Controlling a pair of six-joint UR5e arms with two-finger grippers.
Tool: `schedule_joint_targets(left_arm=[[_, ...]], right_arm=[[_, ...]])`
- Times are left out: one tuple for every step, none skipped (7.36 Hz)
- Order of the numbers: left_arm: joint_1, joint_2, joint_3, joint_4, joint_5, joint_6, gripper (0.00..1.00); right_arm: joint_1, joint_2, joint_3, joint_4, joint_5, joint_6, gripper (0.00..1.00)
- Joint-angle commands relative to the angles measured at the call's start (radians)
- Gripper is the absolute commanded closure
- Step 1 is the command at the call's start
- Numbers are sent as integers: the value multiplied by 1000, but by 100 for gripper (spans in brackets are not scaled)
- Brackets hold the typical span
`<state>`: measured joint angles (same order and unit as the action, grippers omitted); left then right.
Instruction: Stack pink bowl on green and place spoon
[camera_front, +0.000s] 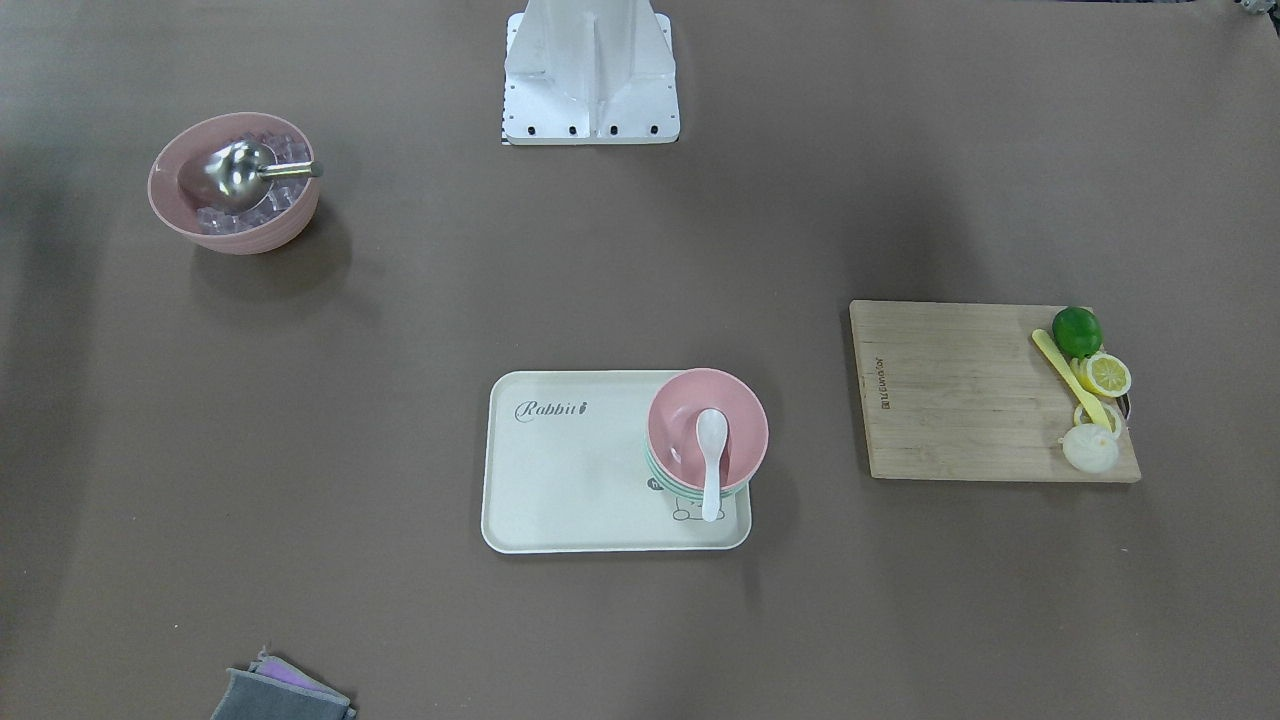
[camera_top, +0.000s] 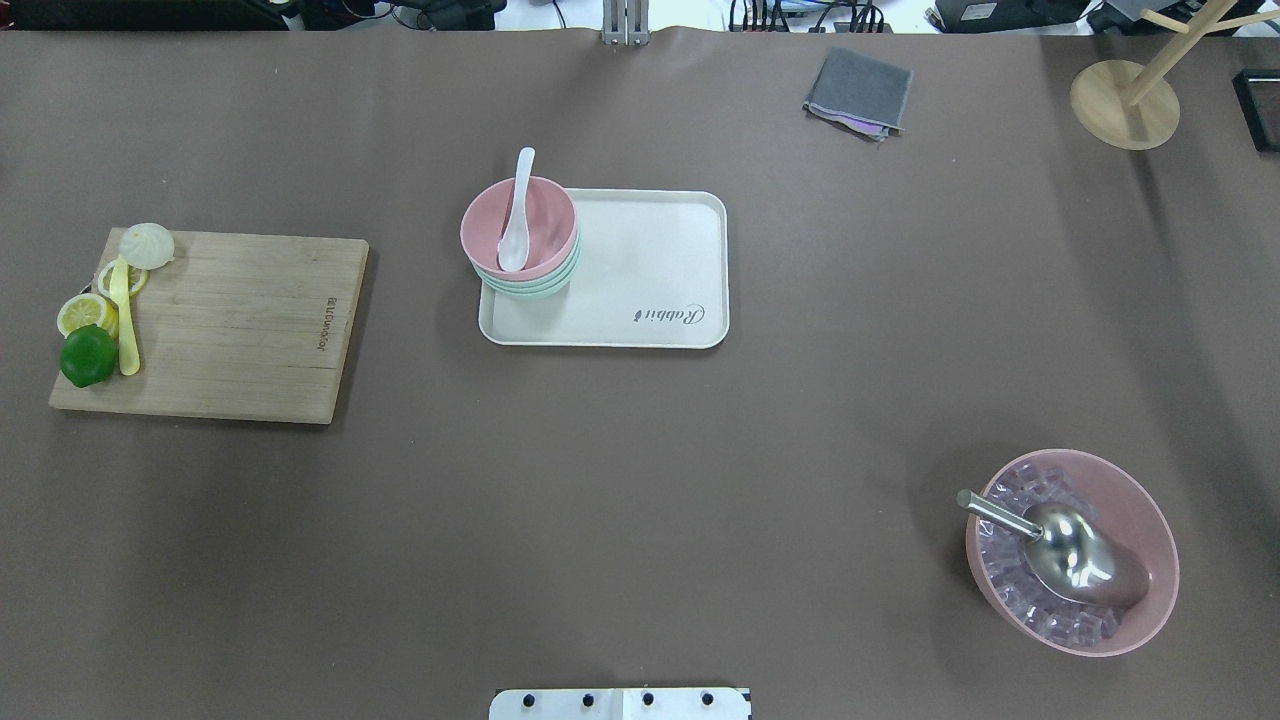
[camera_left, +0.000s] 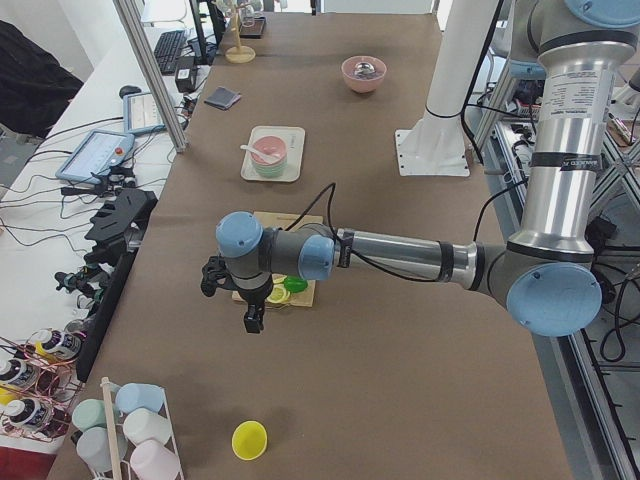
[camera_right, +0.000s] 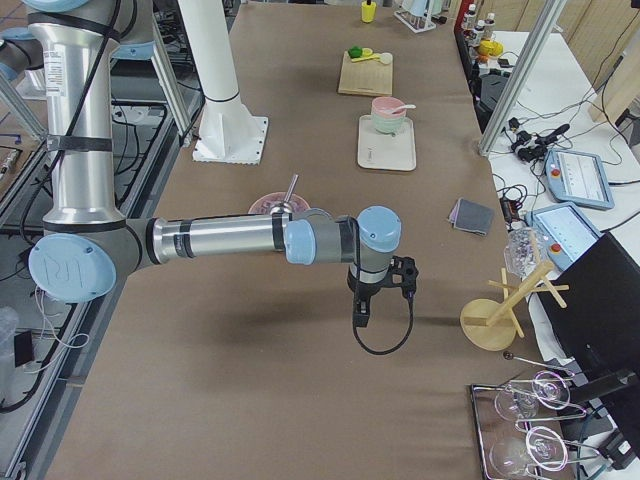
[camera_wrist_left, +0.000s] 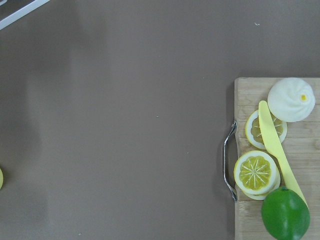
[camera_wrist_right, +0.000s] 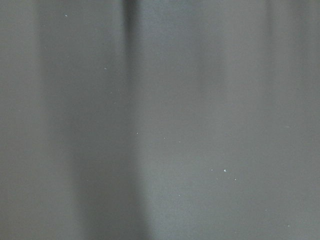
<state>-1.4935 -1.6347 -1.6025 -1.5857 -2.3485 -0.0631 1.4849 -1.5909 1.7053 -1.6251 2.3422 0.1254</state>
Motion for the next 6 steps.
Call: schedule_joint_targets(left_arm=[[-13,4,6,3,18,14,1],[-13,13,6,1,18,14,1],[-14,25,4,0,18,14,1],[-14,29,3,0,18,13,1],[-13,30,3,0,18,13,1],[-14,30,3,0,17,14,1]], right_arm=[[0,2,-4,1,72,0,0],[0,2,-3,1,74,0,0],[0,2,-6,1,72,-1,0],[0,2,-4,1,72,-1,0],[0,2,-4,1,71,-1,0],[0,2,-4,1,69,-1,0]])
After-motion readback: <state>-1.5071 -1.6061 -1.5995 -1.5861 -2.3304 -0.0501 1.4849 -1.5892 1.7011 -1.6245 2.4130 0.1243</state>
